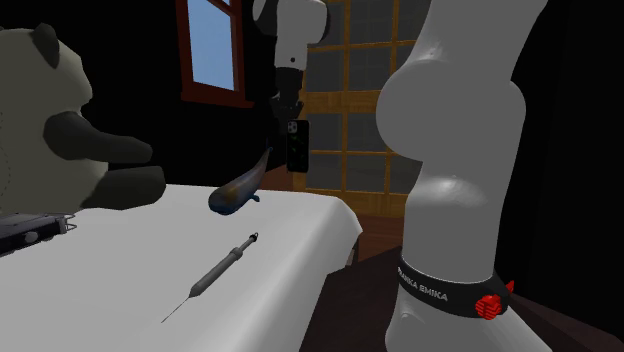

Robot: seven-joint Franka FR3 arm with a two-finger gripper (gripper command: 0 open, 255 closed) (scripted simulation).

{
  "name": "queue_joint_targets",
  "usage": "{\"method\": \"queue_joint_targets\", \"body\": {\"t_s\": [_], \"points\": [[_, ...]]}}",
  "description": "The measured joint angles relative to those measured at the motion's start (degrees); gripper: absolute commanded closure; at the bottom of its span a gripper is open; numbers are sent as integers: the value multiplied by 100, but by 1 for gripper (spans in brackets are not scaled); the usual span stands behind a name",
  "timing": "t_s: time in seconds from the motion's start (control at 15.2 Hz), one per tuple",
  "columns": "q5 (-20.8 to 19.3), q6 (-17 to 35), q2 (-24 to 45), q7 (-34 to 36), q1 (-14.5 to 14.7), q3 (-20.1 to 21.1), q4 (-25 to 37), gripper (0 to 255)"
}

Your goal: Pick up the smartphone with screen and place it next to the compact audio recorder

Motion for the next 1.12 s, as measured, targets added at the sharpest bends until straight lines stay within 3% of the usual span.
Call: {"method": "queue_joint_targets", "body": {"t_s": [1.12], "points": [[-67,-1285,-179,124,8,34,1116,255]]}}
